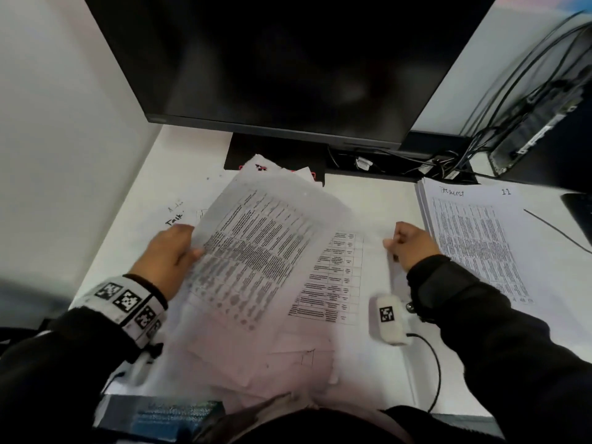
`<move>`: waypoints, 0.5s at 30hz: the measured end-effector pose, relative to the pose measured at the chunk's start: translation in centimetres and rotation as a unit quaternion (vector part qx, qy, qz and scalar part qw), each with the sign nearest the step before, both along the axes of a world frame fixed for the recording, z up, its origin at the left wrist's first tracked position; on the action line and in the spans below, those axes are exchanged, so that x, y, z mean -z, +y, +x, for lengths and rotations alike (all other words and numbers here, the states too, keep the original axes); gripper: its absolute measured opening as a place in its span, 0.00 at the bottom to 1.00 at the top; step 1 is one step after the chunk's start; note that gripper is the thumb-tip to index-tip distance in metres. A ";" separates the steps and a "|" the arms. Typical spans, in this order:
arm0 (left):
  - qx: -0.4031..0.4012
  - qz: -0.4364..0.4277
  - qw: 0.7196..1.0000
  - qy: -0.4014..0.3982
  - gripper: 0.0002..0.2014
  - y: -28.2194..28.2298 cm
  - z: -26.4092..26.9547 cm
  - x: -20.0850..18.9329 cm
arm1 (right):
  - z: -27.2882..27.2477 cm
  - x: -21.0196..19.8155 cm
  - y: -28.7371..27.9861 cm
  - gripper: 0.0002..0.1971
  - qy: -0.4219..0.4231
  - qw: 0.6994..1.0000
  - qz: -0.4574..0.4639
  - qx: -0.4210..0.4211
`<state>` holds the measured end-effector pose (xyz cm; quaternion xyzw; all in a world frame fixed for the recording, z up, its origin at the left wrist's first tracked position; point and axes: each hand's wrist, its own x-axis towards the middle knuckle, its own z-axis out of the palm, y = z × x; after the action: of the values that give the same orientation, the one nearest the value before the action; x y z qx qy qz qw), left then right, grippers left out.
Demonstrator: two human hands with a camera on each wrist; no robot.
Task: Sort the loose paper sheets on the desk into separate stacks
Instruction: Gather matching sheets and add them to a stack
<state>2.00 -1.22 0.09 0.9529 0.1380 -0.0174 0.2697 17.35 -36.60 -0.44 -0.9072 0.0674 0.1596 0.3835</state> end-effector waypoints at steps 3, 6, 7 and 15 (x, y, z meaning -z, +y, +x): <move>0.095 0.085 0.992 -0.020 0.19 1.2 0.4 -0.9 | 0.5 -1.5 -0.6 0.06 -0.026 0.997 0.036 -0.056; 0.175 0.111 0.977 -0.038 0.22 0.2 1.3 -1.7 | -0.1 -2.9 0.2 0.10 -0.047 0.989 0.082 -0.114; 0.195 0.112 0.974 -0.037 0.22 -0.4 1.7 -1.9 | -0.6 -3.3 0.7 0.09 -0.046 0.984 0.101 -0.138; 0.120 0.017 0.991 0.063 0.02 -5.2 1.8 -1.8 | -2.4 -3.4 2.2 0.15 -0.018 0.975 0.184 -0.120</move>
<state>3.82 -6.46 1.94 0.9640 0.0394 -0.1072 0.2401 14.95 -34.44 2.97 -0.8250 -0.0791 0.1979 0.5234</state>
